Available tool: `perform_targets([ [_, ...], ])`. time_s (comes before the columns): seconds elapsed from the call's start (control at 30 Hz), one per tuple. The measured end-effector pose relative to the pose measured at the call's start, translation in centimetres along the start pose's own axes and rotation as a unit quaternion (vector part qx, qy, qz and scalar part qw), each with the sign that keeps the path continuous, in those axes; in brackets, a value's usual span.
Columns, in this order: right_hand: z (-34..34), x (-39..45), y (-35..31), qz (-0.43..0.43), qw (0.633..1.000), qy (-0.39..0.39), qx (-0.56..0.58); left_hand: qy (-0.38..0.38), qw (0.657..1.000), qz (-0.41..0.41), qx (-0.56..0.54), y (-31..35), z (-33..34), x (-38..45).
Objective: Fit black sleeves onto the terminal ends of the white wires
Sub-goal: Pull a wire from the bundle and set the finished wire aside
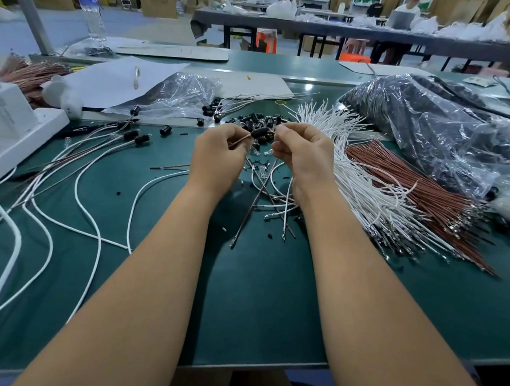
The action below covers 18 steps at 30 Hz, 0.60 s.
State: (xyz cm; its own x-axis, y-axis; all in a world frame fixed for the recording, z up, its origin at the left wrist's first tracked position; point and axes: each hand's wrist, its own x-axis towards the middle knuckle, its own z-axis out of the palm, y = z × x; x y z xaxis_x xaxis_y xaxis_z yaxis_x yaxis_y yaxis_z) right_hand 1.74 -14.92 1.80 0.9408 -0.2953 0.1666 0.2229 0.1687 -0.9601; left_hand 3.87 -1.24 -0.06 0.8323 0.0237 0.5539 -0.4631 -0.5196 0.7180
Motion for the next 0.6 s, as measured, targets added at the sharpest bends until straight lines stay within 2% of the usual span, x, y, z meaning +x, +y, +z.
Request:
perform_targets([
  [0.4, -0.04, 0.15, 0.23, -0.041, 0.999, -0.001, -0.020, 0.000, 0.998, 0.062, 0.027, 0.59, 0.27, -0.34],
  [0.6, 0.10, 0.24, 0.33, -0.047, 0.998, -0.010, -0.048, -0.010, 0.998, 0.055, 0.021, 0.63, 0.26, -0.31],
])
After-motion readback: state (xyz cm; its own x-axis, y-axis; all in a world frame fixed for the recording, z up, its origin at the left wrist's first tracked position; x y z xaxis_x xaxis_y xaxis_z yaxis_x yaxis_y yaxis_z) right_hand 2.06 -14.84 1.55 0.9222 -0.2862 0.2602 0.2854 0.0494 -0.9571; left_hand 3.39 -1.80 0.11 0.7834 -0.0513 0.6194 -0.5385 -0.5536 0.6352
